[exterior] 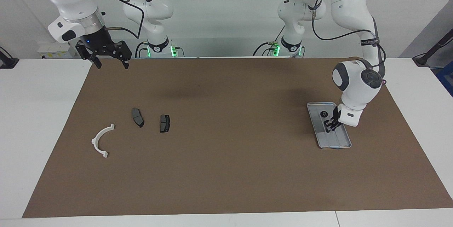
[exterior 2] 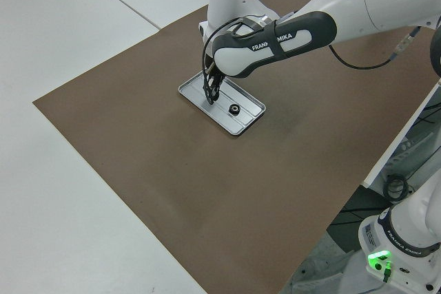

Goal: Pick bearing gear from pile to tray

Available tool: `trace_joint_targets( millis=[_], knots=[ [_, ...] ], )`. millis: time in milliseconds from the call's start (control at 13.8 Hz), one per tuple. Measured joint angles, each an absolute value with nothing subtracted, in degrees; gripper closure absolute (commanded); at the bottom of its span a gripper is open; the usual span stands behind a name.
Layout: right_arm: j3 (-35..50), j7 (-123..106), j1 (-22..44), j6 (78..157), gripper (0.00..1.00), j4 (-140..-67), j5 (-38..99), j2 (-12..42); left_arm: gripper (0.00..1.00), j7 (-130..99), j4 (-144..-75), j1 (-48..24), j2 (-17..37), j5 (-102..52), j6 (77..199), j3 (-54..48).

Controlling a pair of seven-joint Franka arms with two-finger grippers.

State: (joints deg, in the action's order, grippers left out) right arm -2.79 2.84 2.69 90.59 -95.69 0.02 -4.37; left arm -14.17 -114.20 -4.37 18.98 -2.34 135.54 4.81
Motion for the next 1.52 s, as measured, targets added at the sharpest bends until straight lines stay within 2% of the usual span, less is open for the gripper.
trace_joint_targets(
  millis=[72, 580, 1087, 1304, 1522],
  knots=[
    [-2.8, 2.8, 2.7, 90.6, 0.00, -95.7, 0.0, -4.4, 0.01, -14.2, -114.3, -4.4, 18.9, -2.3, 135.6, 4.8],
    [-2.8, 2.8, 2.8, 90.6, 0.00, -95.7, 0.0, -4.4, 0.00, -14.1, -113.2, -4.2, 18.1, -2.3, 133.8, 4.9],
    [-2.7, 2.8, 2.8, 90.6, 0.00, -95.7, 0.0, -4.4, 0.00, -14.1, -104.8, -4.1, 5.0, -2.3, 106.0, 5.0],
    [-2.7, 2.8, 2.8, 90.6, 0.00, -95.7, 0.0, -4.4, 0.00, -14.1, -100.3, -3.8, 1.3, -2.2, 95.1, 5.1],
    [-2.7, 2.8, 2.8, 90.6, 0.00, -95.7, 0.0, -4.4, 0.00, -13.5, -99.1, -3.2, -1.7, -2.2, 88.8, 5.3]
  ],
)
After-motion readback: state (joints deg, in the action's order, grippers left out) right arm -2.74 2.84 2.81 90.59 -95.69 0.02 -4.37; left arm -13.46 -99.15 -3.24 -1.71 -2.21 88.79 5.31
